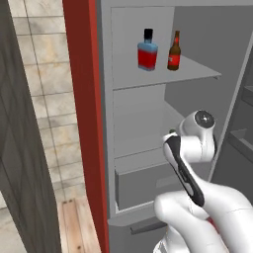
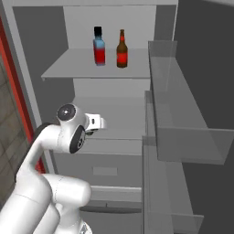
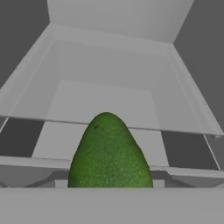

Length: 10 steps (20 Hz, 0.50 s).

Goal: Place the liquor and beer on the top shelf of the fridge to keep them out of children's reach, and place the avocado on lower shelves for easy access.

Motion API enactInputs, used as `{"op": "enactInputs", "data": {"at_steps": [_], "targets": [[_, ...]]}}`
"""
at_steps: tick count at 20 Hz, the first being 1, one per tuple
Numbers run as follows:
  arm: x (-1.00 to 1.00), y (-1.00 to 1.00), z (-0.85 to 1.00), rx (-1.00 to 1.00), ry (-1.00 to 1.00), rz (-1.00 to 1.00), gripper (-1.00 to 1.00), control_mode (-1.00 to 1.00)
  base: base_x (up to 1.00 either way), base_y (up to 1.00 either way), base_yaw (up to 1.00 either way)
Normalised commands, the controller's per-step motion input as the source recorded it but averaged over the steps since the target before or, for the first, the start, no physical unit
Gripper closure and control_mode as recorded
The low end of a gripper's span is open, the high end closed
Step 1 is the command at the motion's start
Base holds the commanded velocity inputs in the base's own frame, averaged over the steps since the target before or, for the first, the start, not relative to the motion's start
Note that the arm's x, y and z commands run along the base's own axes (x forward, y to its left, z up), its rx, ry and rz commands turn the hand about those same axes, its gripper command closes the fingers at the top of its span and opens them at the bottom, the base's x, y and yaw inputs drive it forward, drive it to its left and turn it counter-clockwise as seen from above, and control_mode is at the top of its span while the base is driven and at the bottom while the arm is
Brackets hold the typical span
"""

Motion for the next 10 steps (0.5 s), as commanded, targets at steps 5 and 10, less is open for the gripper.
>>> {"op": "enactInputs", "data": {"at_steps": [5, 10], "targets": [[0.55, -0.15, -0.29, 0.0, 0.08, 0.0, 1.0, -1.0, 0.0, 0.0, 0.0], [0.55, -0.17, -0.31, 0.0, 0.06, 0.0, 1.0, -1.0, 0.0, 0.0, 0.0]]}}
